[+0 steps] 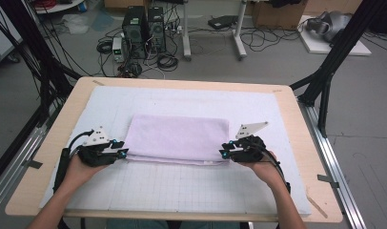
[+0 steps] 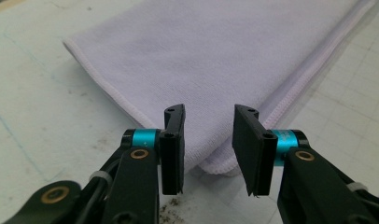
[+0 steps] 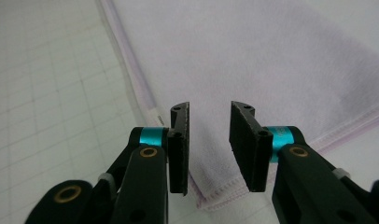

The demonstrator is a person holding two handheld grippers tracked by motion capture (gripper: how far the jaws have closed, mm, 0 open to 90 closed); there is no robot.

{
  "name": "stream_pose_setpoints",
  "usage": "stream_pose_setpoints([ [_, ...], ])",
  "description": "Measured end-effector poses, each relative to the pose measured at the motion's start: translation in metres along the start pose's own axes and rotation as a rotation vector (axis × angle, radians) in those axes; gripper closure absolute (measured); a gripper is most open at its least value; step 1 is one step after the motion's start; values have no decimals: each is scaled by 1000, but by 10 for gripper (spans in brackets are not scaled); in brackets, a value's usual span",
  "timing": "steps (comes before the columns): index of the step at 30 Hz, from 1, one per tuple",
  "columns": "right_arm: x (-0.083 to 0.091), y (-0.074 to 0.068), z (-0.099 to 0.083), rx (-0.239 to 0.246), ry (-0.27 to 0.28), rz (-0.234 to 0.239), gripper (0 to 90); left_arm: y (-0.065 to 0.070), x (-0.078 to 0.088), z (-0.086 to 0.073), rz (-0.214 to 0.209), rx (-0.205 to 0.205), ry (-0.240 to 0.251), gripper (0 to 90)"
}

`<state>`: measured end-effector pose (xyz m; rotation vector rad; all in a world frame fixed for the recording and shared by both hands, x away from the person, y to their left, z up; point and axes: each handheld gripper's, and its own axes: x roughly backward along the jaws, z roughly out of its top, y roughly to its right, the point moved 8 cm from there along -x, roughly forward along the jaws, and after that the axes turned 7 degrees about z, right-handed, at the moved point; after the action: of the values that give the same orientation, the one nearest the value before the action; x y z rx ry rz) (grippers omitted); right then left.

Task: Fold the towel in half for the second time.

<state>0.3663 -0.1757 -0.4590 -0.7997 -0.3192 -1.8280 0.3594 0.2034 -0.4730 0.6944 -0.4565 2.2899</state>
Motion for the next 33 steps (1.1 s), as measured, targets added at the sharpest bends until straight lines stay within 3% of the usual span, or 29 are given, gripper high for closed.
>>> stream_pose_setpoints([
  [4, -14, -2, -14, -3, -50, 8, 615, 2, -13, -14, 4, -24, -66, 669],
  [6, -19, -1, -22, 1, -81, 2, 615, 2, -14, -12, 16, -20, -54, 706],
  [9, -21, 3, -25, -1, -70, -22, 753, 0, -14, -10, 28, -17, -47, 845],
  [11, -19, 4, -23, 2, -59, -16, 838, 1, -12, -9, 39, -30, -35, 869],
  [17, -7, 1, -17, 9, -10, -18, 861, 4, 0, -1, 49, -33, 5, 874],
  [21, 3, -5, -16, 23, -2, -8, 864, 13, 8, 1, 20, -40, 16, 874],
  [23, 2, -9, -20, 31, -17, 19, 859, 19, 8, -3, -18, -42, 10, 869],
  [25, 0, -11, -27, 11, -36, 49, 804, 22, 6, -9, -42, -30, -12, 822],
  [27, 1, -9, -25, -14, 3, 60, 740, 20, 5, -9, -42, -5, -2, 705],
  [30, 3, -4, -15, -37, 74, 51, 686, 14, 5, -2, -31, 30, 36, 680],
  [33, -2, 3, -8, -51, 92, 20, 660, 7, 0, 1, -6, 51, 45, 718],
])
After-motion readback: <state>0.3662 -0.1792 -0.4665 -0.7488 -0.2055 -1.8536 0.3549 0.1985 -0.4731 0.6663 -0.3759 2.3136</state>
